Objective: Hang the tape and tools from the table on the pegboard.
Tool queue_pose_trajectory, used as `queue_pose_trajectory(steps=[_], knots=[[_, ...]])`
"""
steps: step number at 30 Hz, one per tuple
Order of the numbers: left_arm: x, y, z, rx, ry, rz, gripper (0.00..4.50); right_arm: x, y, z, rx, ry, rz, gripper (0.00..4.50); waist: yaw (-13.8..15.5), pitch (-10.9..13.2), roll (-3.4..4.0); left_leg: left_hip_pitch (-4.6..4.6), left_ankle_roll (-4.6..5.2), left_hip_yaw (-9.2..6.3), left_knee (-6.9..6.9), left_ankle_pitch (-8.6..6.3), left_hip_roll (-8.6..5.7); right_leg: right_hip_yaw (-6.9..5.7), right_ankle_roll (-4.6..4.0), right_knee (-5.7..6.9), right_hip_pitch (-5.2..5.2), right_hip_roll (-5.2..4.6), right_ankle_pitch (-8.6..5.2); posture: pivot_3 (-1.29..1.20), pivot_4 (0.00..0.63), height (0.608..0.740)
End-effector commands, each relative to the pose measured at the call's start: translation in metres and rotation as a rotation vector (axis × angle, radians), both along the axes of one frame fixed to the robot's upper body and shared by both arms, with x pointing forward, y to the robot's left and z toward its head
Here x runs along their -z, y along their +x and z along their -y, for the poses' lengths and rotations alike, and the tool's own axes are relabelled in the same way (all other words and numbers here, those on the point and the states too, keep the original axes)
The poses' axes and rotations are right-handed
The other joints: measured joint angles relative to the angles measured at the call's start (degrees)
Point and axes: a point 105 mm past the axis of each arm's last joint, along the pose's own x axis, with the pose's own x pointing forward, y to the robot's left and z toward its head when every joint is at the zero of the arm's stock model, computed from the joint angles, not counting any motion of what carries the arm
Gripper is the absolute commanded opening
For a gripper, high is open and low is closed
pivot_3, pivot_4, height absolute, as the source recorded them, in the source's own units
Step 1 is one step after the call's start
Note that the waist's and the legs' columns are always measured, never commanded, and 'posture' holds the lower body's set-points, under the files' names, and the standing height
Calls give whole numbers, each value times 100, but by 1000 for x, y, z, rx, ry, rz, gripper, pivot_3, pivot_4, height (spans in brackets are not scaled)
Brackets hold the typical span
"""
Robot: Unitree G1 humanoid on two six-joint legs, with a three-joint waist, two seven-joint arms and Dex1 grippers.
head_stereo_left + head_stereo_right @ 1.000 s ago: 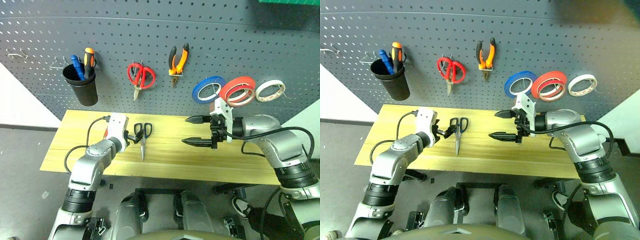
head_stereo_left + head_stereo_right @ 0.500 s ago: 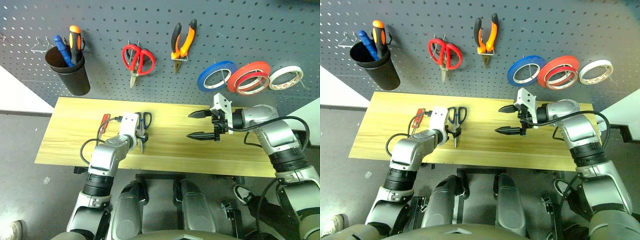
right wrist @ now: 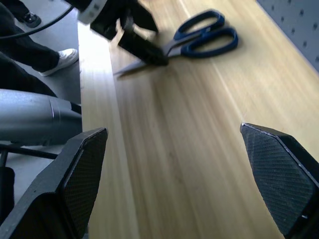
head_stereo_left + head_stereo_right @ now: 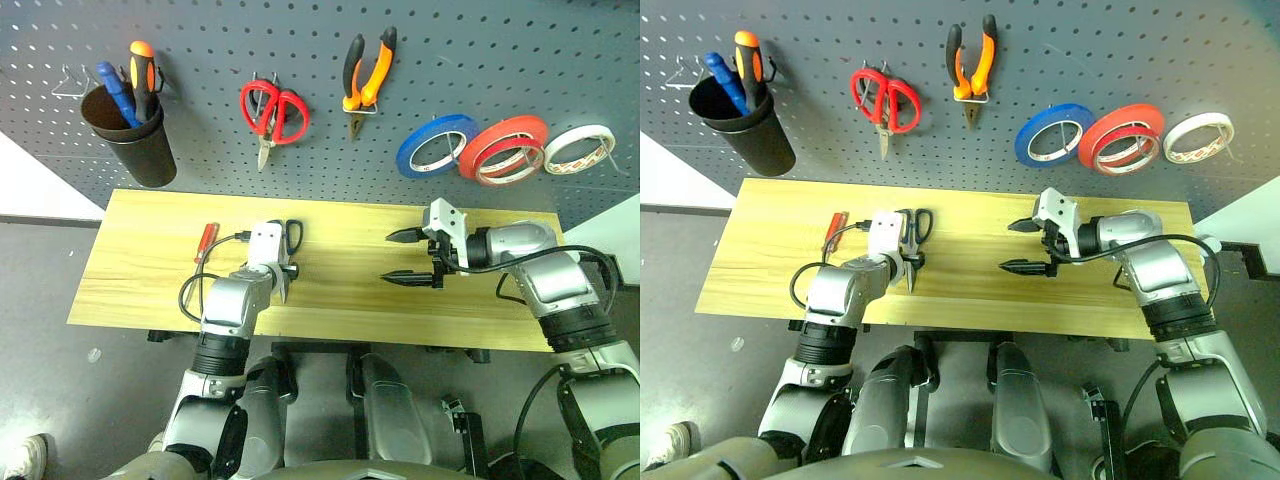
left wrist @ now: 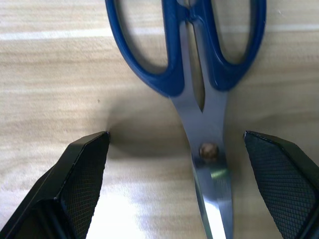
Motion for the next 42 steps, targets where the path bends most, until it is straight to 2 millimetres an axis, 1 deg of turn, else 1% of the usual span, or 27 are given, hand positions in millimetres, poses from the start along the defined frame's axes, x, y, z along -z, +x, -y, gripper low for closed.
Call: queue_pose_trajectory(steps=[1,6,7,9,10,11,16,19,21,23,25,27,29,31,33,35,39,42], knots=[[15,-8,-3,-2,8,-59,3594,-15,1,2,10,21,64,4500,-9,0,0,0,0,0,-3,0,0,0,0,0,-1,1,0,-155,409,730],[19,-15,-3,-10,-13,-93,2033,-17,3,0,22,36,74,4500,6,0,0,-1,-3,0,-10,1,0,0,0,-3,-4,1,0,-154,395,730],[19,-15,-4,-12,-13,-97,1630,-18,3,0,24,38,76,4500,12,0,0,-2,-3,0,-10,1,0,0,0,-7,-3,1,0,-154,394,730],[19,-16,-5,-15,-23,-106,1081,-19,5,1,31,41,80,4500,16,0,0,-4,-3,0,-12,0,-1,-1,1,-11,-3,0,-1,-154,393,730],[19,-16,-6,-16,-27,-111,739,-19,5,1,33,42,81,4500,14,0,0,-4,-3,0,-12,0,-2,-2,1,-12,-3,0,-1,-154,393,730],[19,-16,-7,-18,-25,-110,557,-20,6,1,34,43,82,4500,12,0,0,-4,-3,0,-12,0,-2,-2,1,-13,-3,-1,-1,-154,391,730],[13,-13,-12,3,-23,-92,551,-27,7,1,38,77,74,4500,5,0,0,-3,-4,0,-19,0,-2,-2,-1,-13,-8,0,-1,-154,386,730],[1,-14,-9,57,-53,-54,551,-35,4,1,22,109,55,4500,-1,0,0,-11,-4,0,-19,0,-2,-2,-1,-13,-15,1,-1,-153,369,730],[-10,-18,-3,150,-88,6,551,-42,2,-1,9,146,43,4500,-13,-1,0,-26,-4,0,-19,0,-2,-2,1,-15,-28,1,0,-149,355,730],[-19,-26,-8,177,-93,23,551,-49,-2,-3,-15,170,36,4500,-20,-1,0,-54,-7,-2,-19,2,-1,-7,22,-15,-52,2,12,-144,337,730],[-27,-33,-14,220,-88,43,551,-52,-7,-5,-41,180,33,4500,-19,-2,0,-84,-18,-5,-18,11,0,-11,26,-13,-79,4,14,-139,322,730],[-34,-40,-17,270,-83,67,551,-55,-10,-8,-58,195,30,4500,-14,-5,-2,-87,-34,-5,-20,23,0,-13,27,-12,-82,5,15,-128,301,730],[-46,-45,-18,327,-78,139,551,-61,-12,-10,-72,221,26,4500,-11,-9,-2,-88,-37,-6,-20,22,0,-16,28,-12,-81,6,15,-120,285,730],[-59,-48,-17,365,-125,227,551,-67,-15,-13,-86,238,30,4500,-4,-14,-4,-88,-32,-5,-17,17,-2,-16,30,-15,-79,4,17,-113,273,730],[-60,-55,-23,363,-174,230,551,-74,-18,-14,-107,252,37,4500,7,-19,-8,-90,-16,-5,-16,7,-4,-16,30,-19,-78,3,18,-102,250,730],[-62,-64,-29,394,-153,261,551,-81,-20,-16,-118,273,54,4500,8,-34,-11,-92,-17,-5,-15,7,-4,-17,31,-23,-78,3,19,-99,238,730],[-80,-79,-24,506,-175,427,551,-95,-24,-18,-151,302,87,4500,3,-94,-11,-96,-25,-5,-19,11,-5,-17,33,-25,-82,5,21,-84,204,730],[-88,-83,-31,487,-178,506,551,-106,-25,-19,-159,336,113,4500,10,-166,-10,-107,-33,-5,-19,16,-5,-19,34,-29,-88,6,22,-80,179,730]])
